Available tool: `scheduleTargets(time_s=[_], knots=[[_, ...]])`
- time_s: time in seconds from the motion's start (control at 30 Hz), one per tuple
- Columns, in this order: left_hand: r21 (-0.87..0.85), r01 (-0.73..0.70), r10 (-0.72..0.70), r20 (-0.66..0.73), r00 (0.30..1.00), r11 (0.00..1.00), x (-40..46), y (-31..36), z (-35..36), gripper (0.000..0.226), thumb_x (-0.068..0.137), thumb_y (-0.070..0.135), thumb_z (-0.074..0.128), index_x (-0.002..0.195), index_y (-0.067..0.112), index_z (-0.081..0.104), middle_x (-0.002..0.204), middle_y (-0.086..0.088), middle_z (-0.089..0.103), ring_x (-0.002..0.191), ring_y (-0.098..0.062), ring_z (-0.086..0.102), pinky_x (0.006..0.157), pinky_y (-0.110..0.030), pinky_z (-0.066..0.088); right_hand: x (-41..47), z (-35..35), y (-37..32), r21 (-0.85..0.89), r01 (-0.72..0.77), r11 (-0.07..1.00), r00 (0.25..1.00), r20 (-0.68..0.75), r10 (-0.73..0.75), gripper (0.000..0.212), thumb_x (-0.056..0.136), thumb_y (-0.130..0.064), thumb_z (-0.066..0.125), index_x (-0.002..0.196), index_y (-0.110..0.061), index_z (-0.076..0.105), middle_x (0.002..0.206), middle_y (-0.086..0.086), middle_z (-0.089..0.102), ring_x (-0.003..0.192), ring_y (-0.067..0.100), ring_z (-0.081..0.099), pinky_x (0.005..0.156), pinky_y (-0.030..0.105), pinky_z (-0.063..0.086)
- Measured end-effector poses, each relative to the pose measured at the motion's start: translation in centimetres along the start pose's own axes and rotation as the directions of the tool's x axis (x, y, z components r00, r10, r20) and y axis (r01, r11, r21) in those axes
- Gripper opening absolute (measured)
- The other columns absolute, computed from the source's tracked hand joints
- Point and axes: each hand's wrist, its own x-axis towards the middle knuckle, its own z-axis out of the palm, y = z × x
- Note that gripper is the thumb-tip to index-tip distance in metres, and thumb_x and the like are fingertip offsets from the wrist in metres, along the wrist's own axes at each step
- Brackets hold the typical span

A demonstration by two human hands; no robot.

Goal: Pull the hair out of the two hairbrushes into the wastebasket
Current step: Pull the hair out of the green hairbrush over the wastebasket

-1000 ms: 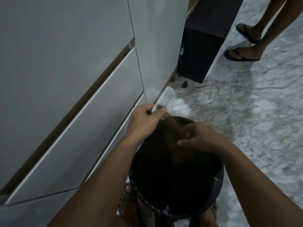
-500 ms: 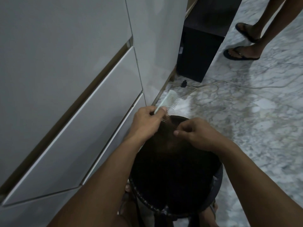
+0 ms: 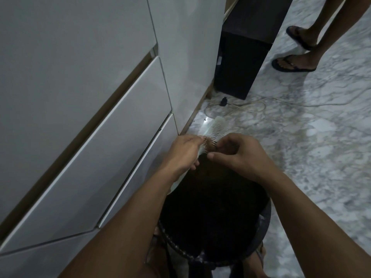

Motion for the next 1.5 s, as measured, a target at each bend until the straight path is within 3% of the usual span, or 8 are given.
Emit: scheduleTargets(time_s=[0.2, 0.47, 0.6, 0.77, 0.9, 1.0, 1.17, 1.5], knots=[[0.020, -0.014, 0.013, 0.045, 0.999, 1.000, -0.2, 0.0, 0.1, 0.022, 0.098, 0.031, 0.051, 0.084, 0.024, 0.067, 0.073, -0.013, 0.064, 0.057, -0.021, 0.057, 0.053, -0.031, 0.044, 0.4, 0.7, 0.6, -0.139, 0.077, 0.987, 0.997, 0.023, -0.074, 0.009, 0.081, -0.019, 0.073, 0.078, -0.015, 0.066, 0.070, -0.001, 0.065, 0.065, 0.012, 0.059, 0.054, 0.010, 0.037], [-0.032, -0.016, 0.012, -0.106, 0.994, 0.999, 0.1, 0.1, -1.1, 0.025, 0.100, 0.027, 0.050, 0.084, 0.019, 0.067, 0.066, -0.005, 0.061, 0.052, -0.016, 0.054, 0.045, -0.027, 0.043, 0.0, 0.1, 0.6, -0.150, 0.078, 0.986, 0.979, 0.199, -0.048, 0.014, 0.080, -0.019, 0.076, 0.072, -0.019, 0.064, 0.068, -0.002, 0.065, 0.062, 0.009, 0.058, 0.055, 0.018, 0.042], [-0.032, 0.024, -0.026, -0.053, 0.998, 0.999, 0.0, 0.3, -0.9, 0.021, 0.099, 0.023, 0.051, 0.106, 0.012, 0.068, 0.076, -0.008, 0.064, 0.059, -0.020, 0.058, 0.052, -0.029, 0.046, 0.2, 0.3, 0.5, -0.067, 0.020, 0.998, 0.996, 0.091, -0.014, 0.012, 0.079, -0.023, 0.077, 0.085, -0.016, 0.071, 0.077, 0.000, 0.071, 0.071, 0.010, 0.066, 0.061, 0.019, 0.048], [0.030, 0.037, -0.039, 0.079, 0.996, 0.999, -0.6, 0.9, -0.5, 0.032, 0.095, 0.004, 0.043, 0.113, 0.011, 0.069, 0.094, -0.014, 0.065, 0.069, -0.022, 0.058, 0.057, -0.030, 0.048, 0.0, 0.7, 0.0, 0.108, 0.001, 0.994, 0.999, -0.035, 0.003, 0.043, 0.070, -0.031, 0.084, 0.104, -0.022, 0.058, 0.083, -0.002, 0.075, 0.074, 0.007, 0.071, 0.065, 0.025, 0.056], [0.093, 0.009, -0.023, 0.144, 0.989, 0.996, -1.0, 1.0, -0.4, 0.030, 0.096, 0.002, 0.044, 0.092, 0.022, 0.066, 0.091, -0.008, 0.064, 0.073, -0.018, 0.057, 0.065, -0.032, 0.049, 0.0, 1.1, 0.4, 0.060, 0.081, 0.995, 0.993, -0.095, -0.075, 0.036, 0.075, -0.022, 0.081, 0.106, -0.028, 0.062, 0.080, -0.002, 0.073, 0.070, 0.008, 0.069, 0.064, 0.025, 0.055], [0.102, 0.000, -0.017, 0.164, 0.986, 0.995, -1.0, 0.7, -0.5, 0.028, 0.097, 0.001, 0.046, 0.103, 0.017, 0.069, 0.091, -0.007, 0.064, 0.074, -0.019, 0.057, 0.069, -0.035, 0.051, 0.3, 1.2, 0.7, 0.041, 0.106, 0.994, 0.986, -0.131, -0.100, 0.033, 0.078, -0.015, 0.078, 0.107, -0.026, 0.070, 0.080, 0.002, 0.071, 0.071, 0.016, 0.068, 0.069, 0.032, 0.057], [0.149, -0.018, -0.009, 0.177, 0.984, 0.989, -0.7, 0.4, -0.7, 0.027, 0.098, 0.004, 0.048, 0.111, 0.011, 0.069, 0.093, -0.008, 0.063, 0.073, -0.020, 0.060, 0.066, -0.035, 0.052, 0.2, 1.4, 0.9, -0.047, 0.167, 0.985, 0.980, -0.104, -0.171, 0.037, 0.083, -0.016, 0.073, 0.118, -0.029, 0.070, 0.083, -0.004, 0.071, 0.067, 0.003, 0.063, 0.066, 0.015, 0.049], [0.129, -0.010, 0.008, 0.015, 1.000, 0.992, 0.4, -0.2, -1.3, 0.028, 0.097, 0.004, 0.044, 0.111, 0.008, 0.068, 0.085, -0.012, 0.063, 0.063, -0.016, 0.057, 0.052, -0.027, 0.046, 0.4, 0.7, 0.9, -0.120, 0.114, 0.986, 0.988, -0.089, -0.125, 0.012, 0.080, -0.009, 0.073, 0.086, -0.018, 0.079, 0.074, -0.008, 0.069, 0.070, 0.009, 0.065, 0.069, 0.019, 0.049]])
